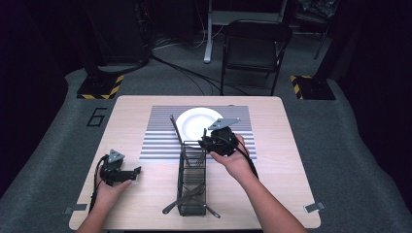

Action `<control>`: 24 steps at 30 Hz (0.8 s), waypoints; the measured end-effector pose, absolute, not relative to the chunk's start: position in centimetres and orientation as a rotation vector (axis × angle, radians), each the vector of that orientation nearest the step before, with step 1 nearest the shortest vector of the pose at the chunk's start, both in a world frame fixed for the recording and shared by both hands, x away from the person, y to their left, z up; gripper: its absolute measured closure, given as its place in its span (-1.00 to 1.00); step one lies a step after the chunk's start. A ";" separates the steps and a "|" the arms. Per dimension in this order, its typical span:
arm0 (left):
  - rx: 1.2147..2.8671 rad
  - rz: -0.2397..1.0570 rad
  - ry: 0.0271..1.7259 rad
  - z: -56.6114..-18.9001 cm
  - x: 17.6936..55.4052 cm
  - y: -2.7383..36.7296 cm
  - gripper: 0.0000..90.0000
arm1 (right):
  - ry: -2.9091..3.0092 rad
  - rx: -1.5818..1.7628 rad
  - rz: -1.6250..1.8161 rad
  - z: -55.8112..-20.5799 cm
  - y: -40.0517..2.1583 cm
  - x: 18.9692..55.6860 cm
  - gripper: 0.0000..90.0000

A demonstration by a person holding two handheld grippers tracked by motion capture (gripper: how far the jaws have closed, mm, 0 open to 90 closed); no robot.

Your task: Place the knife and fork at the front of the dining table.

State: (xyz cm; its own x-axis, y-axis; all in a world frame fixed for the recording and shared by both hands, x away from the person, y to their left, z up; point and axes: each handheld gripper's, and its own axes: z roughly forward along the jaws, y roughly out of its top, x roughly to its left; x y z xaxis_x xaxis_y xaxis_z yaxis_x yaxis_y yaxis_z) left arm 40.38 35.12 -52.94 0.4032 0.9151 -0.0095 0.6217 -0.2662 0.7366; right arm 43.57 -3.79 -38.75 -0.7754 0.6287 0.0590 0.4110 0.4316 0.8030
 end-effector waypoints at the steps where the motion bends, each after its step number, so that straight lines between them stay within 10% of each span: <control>1: 1.994 0.563 1.306 -52.9 40.4 35.1 -0.75 | 2.437 0.898 1.264 -38.7 -3.8 43.6 0.79; 24: 1.994 0.562 1.306 -52.9 40.4 35.1 -0.75 | 2.494 0.828 1.230 -40.2 -1.9 43.0 0.84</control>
State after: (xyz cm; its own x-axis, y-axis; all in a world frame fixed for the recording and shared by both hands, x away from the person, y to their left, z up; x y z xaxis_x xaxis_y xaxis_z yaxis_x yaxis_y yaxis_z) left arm 40.38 35.12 -52.94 0.4034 0.9150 -0.0095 0.6218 -0.2664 0.7365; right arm 42.97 -1.93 -40.16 -0.8109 0.5842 0.0342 0.3828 0.4854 0.7860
